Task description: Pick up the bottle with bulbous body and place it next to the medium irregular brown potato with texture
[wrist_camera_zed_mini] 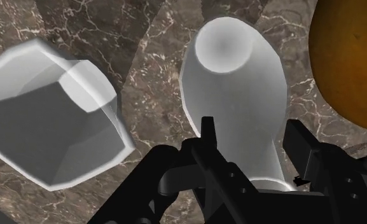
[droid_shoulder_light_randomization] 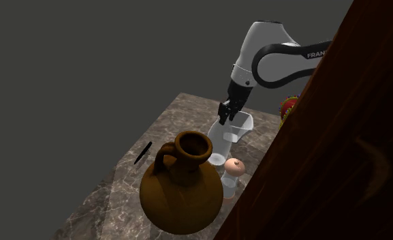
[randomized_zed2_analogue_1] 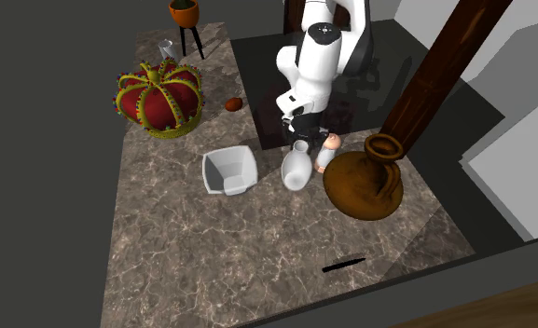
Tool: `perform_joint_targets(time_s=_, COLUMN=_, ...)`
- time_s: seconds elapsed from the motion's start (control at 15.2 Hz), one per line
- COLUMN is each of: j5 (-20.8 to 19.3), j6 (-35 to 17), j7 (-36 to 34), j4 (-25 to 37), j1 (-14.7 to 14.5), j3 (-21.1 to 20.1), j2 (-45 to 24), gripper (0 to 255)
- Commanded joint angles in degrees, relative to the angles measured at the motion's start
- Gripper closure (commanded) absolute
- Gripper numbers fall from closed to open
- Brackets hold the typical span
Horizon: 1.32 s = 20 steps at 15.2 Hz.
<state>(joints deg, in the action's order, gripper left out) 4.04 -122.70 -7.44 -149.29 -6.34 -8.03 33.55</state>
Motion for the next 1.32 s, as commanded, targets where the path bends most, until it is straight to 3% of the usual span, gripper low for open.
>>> perform_joint_targets(time_s=0.0, j5=0.0, j6=1.8, j7=-0.1, j4=1.3, j1=0.0, j3=0.0, j2=0.5, gripper=255)
perform_joint_targets(time_s=1.25, j5=-0.7, j6=17.0, j7=0.0, j4=14.9, j1=0.3, j3=0.9, j2=2.1, gripper=255)
